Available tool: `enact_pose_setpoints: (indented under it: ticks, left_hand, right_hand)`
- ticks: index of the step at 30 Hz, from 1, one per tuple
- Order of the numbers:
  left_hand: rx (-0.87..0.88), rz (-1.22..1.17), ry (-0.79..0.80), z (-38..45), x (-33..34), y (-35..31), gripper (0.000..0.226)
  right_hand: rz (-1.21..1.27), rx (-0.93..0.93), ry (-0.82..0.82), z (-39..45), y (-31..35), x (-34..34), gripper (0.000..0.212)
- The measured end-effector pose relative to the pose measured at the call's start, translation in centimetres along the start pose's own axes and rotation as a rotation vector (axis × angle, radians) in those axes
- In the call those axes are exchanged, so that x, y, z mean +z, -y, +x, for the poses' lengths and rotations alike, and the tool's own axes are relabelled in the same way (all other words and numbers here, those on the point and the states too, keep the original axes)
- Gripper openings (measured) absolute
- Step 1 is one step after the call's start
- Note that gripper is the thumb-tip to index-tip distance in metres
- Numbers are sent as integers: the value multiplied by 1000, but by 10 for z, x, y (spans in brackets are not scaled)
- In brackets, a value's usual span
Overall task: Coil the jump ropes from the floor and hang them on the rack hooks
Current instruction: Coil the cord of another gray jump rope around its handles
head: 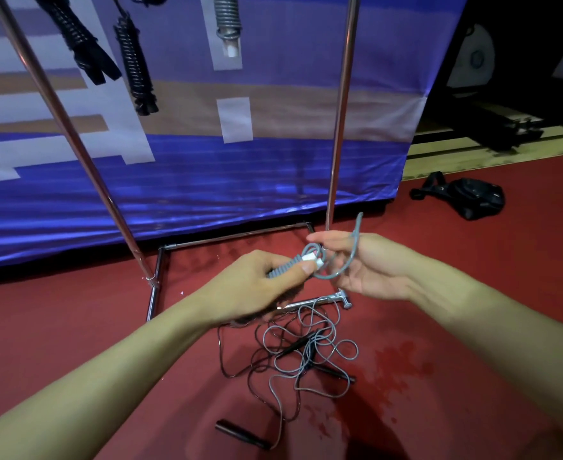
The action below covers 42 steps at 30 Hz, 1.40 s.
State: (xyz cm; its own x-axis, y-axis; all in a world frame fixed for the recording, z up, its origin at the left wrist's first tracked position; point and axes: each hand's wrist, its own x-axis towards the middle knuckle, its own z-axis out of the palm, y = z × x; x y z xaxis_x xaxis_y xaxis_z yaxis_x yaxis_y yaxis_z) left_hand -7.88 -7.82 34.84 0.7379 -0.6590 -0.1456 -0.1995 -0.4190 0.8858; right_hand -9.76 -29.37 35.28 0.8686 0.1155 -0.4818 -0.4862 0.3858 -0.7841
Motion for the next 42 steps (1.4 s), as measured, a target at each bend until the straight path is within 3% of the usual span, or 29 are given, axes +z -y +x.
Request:
enact_pose_setpoints:
  ticks: [7, 11, 13, 18, 21, 27, 33, 35, 37, 42]
  left_hand:
    - [-68, 50, -101, 3, -11, 1, 57]
    - [-92, 28, -164, 2, -19, 3, 57]
    - [-83, 40, -189, 0, -20, 2, 53]
    - [47, 175, -99, -5, -9, 2, 60]
    - [100, 271, 50, -7, 1, -2, 61]
    - [1, 359, 262, -9, 12, -3, 55]
    - [-107, 342, 138, -6, 7, -2, 34]
    - [-85, 233, 98, -4, 4, 0, 24]
    - [-57, 163, 84, -4, 0, 2, 31]
    - [44, 86, 126, -10, -10, -5, 9]
  right_hand:
    - [91, 20, 169, -17, 21, -12, 36]
    - [198, -141, 215, -26, 20, -10, 56]
    - [270, -173, 192, -26, 18, -7, 49]
    - [29, -162, 71, -7, -5, 0, 8]
    - [-202, -212, 54, 0, -9, 4, 17]
    - [-644, -214, 36, 1, -10, 25, 30]
    - [-720, -447, 26, -16, -3, 46, 26]
    - [-664, -475, 38, -25, -2, 47, 21]
    - [-629, -501, 68, -33, -2, 45, 19]
    - [-805, -585, -33, -41, 8, 27, 31]
